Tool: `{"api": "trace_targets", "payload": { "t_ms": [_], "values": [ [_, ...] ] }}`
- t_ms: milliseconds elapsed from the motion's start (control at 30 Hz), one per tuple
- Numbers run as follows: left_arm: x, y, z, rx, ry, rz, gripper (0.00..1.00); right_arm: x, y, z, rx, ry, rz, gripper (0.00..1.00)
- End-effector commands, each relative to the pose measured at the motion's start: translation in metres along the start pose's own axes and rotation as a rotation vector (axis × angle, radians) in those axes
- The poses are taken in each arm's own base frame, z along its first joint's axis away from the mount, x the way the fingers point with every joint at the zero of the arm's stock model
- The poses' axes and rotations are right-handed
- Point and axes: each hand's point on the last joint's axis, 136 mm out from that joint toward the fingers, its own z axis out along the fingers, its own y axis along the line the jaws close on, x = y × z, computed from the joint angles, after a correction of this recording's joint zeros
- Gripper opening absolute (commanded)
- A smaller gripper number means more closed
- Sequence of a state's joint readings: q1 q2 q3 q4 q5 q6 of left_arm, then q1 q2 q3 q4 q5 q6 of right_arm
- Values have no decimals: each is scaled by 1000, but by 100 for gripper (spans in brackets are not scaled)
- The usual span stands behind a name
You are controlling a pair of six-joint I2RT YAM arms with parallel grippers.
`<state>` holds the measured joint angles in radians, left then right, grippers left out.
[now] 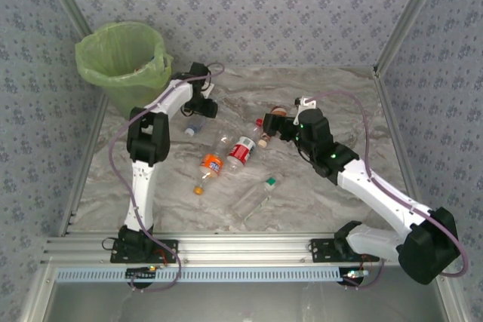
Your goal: Put the plastic bottles in the bin
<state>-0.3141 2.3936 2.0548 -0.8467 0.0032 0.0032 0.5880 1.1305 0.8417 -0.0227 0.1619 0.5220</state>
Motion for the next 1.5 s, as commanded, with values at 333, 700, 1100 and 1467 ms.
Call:
{"api": "trace_targets", "payload": {
  "t_ms": [333,700,1100,1467],
  "values": [
    [3,1,11,-37,6,16,53,-5,2,-8,-3,-22,-33,99],
    [-7,-7,-30,-3,-103,18,41,-4,18,-12,-83,-30,-109,99],
    [-9,-16,-85,46,-212,-9,37,19,88,-16,-255,-39,-517,99],
    [-24,-30,-159,109,-384,-25,37,22,105,-7,-248,0,-474,99]
  ]
}}
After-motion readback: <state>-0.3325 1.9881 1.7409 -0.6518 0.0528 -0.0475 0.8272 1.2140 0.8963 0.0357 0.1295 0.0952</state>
